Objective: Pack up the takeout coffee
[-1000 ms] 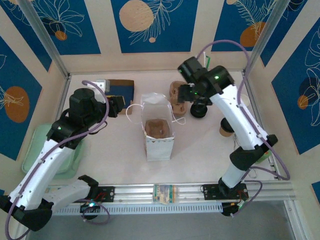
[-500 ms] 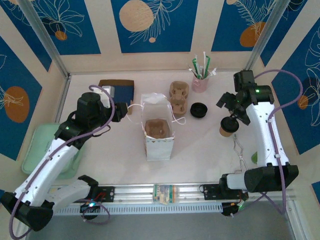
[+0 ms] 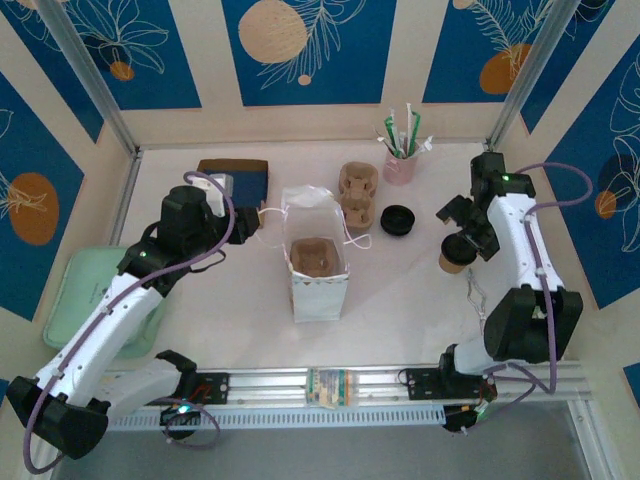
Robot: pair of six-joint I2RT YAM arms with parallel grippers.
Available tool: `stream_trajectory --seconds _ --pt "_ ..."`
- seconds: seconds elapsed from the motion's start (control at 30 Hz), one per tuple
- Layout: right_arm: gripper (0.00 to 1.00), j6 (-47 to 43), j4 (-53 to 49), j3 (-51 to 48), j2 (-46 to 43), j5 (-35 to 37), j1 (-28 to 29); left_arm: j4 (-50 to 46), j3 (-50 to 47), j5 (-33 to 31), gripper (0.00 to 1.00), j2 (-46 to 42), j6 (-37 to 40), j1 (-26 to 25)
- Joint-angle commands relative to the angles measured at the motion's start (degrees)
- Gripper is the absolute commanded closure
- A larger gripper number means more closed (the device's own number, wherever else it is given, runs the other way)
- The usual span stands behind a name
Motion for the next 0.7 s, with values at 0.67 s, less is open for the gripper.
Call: stream_trajectory --seconds 0.67 --pt "0.01 -2.52 3.19 -3.88 8.49 -0.59 -0.87 0.05 -1.47 0.64 0.59 -1.67 -0.36 1.45"
